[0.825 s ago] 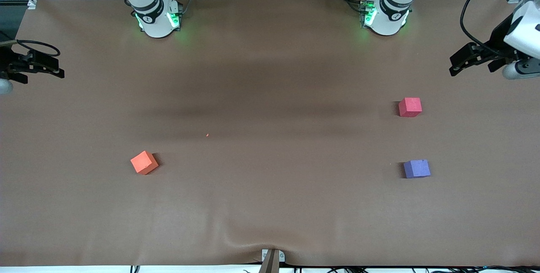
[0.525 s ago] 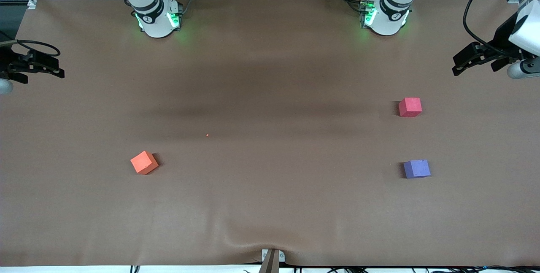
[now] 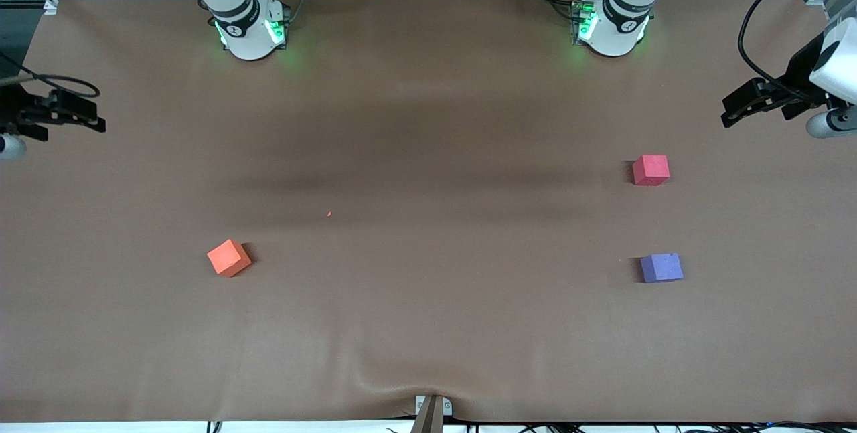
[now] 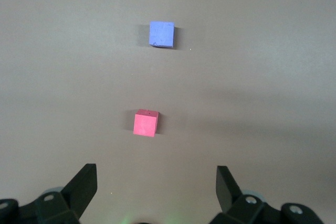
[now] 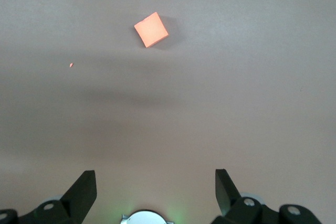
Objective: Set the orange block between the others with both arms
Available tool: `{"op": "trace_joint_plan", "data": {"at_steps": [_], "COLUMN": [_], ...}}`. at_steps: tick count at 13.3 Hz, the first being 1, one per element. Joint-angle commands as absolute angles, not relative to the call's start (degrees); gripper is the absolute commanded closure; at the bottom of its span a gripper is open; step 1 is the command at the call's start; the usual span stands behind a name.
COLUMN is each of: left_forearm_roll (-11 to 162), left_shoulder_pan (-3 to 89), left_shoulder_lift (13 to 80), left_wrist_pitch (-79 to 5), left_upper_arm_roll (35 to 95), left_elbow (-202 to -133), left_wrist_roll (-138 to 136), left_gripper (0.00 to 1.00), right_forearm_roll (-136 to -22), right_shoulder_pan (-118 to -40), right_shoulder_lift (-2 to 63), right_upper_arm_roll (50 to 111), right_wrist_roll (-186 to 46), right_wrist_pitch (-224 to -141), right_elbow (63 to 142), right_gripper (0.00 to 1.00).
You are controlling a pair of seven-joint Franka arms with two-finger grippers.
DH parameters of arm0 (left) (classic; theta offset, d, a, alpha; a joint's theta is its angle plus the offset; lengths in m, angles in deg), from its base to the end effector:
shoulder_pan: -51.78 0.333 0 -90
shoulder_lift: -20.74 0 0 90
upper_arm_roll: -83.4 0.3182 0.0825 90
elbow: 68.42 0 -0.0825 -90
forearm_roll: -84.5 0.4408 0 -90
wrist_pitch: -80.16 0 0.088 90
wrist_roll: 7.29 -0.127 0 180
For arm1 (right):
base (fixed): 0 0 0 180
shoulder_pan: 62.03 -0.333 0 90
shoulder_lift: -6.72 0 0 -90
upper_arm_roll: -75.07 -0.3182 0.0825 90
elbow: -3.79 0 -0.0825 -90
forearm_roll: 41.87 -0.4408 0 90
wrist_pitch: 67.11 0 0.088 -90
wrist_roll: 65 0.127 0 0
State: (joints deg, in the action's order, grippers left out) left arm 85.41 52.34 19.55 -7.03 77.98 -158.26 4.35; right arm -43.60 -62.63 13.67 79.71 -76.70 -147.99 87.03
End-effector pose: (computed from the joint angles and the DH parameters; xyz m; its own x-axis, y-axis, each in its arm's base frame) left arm 0.5973 -0.0492 0.6165 0.9927 0.1189 -0.0214 0.1184 -0.9927 -0.0226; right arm 0.6266 -0.0372 0.5806 0.9784 0.1379 -0.1539 0.1312 -0.9900 -0.0527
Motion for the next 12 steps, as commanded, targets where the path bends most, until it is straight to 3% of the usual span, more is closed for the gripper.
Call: {"op": "trace_joint_plan", "data": {"at_steps": [1,8,12], "left_forearm_roll": [86.43,85.29,84.41], "left_shoulder_pan": [53.01,54.77,54.86], "left_shoulder_lift": [19.95,19.24,19.24], "left_wrist_pitch": [-5.98,-6.07,-7.73], "left_upper_arm_roll": [77.68,77.60,77.60], "left_elbow": [-156.93,-157.28,-156.93], "left_wrist_roll": [3.08,2.99,2.99], "left_gripper": [0.00,0.00,0.00], "right_forearm_roll": [-44.42,-44.60,-44.51], "right_shoulder_pan": [-61.94,-62.55,-63.52], "right_shoulder_lift": [17.43,31.22,36.42], "right_upper_arm_roll": [78.94,78.67,78.67], "right_wrist_roll": [-76.52,-76.69,-92.12], "right_wrist_pitch": [-150.33,-164.03,-172.56], "right_elbow": [86.75,86.84,89.20], "right_gripper": [0.00,0.00,0.00]}}
